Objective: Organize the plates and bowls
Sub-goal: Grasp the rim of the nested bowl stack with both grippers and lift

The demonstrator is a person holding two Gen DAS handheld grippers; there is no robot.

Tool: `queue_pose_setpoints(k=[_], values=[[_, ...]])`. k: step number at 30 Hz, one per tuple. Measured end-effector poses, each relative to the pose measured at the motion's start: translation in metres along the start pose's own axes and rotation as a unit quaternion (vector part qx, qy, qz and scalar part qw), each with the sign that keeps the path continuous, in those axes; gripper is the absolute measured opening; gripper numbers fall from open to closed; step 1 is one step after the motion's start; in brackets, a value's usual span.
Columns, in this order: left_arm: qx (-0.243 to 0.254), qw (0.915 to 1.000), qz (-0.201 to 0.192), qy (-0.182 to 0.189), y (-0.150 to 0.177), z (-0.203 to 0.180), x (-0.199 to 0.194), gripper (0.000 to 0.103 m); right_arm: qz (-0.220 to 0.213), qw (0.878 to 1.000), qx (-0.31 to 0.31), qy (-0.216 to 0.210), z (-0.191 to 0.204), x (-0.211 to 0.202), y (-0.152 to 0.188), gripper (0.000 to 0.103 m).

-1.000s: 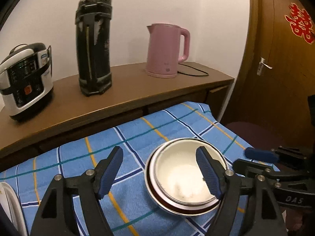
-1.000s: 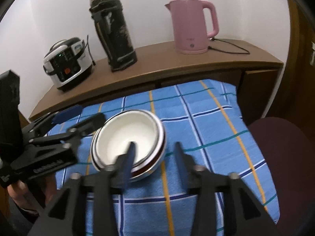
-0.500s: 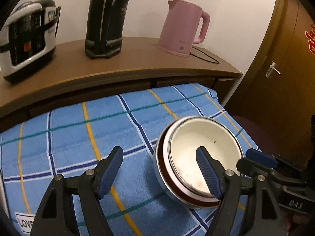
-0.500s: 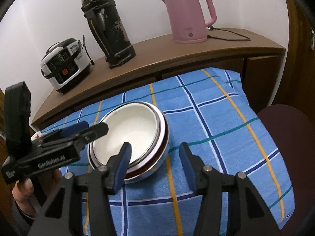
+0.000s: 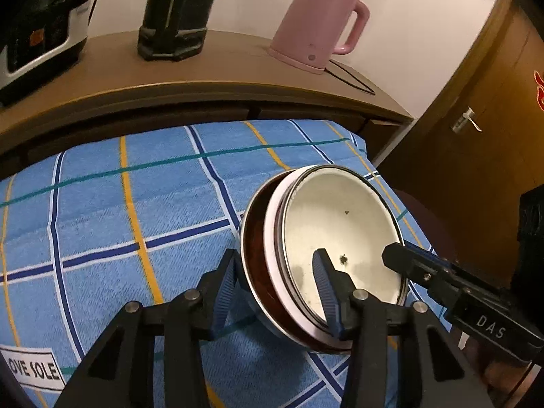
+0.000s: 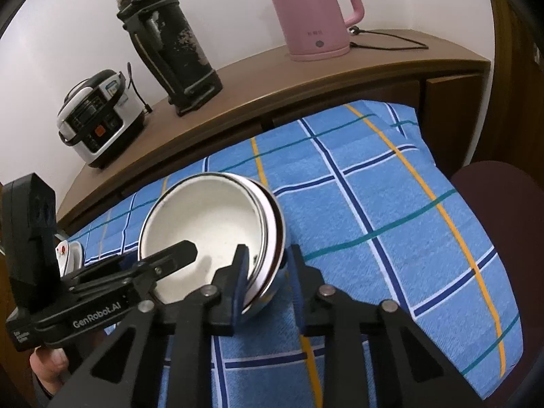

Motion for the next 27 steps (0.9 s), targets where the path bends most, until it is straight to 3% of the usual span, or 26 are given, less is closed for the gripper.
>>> queue_pose_setpoints(k=[7,11,27], values=[[-0.006,1.0,-0.001,0.005,0.0004,0.0013,-0.0007,0.047,-0.009,1.0,0.006,0.001,-0.0028,0.0049,-0.0031,0.023],[-0.01,0.9998,0.002,0.014,0.0007,0.0016,0.0004,0.044,-0.007,1.0,0.017,-0.001,-0.0077,0.0046,-0.0017,0.034],[-0.035,0.9994,0.003,0.005,0.0071,0.0051,-0.009,0.043,0.014,0.999,0.035,-0.019,-0.0005,0.0052,-0.0015,0.02]])
Point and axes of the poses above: each gripper's, at about its wrist camera, not at the fingertips, and x roughly the way its jaws point, z to its left, y to its underside, the point moved 5 cm from there along x, roughly the way its jaws point, and after that the axes turned 5 degrees about -z, right-handed, at the moved point
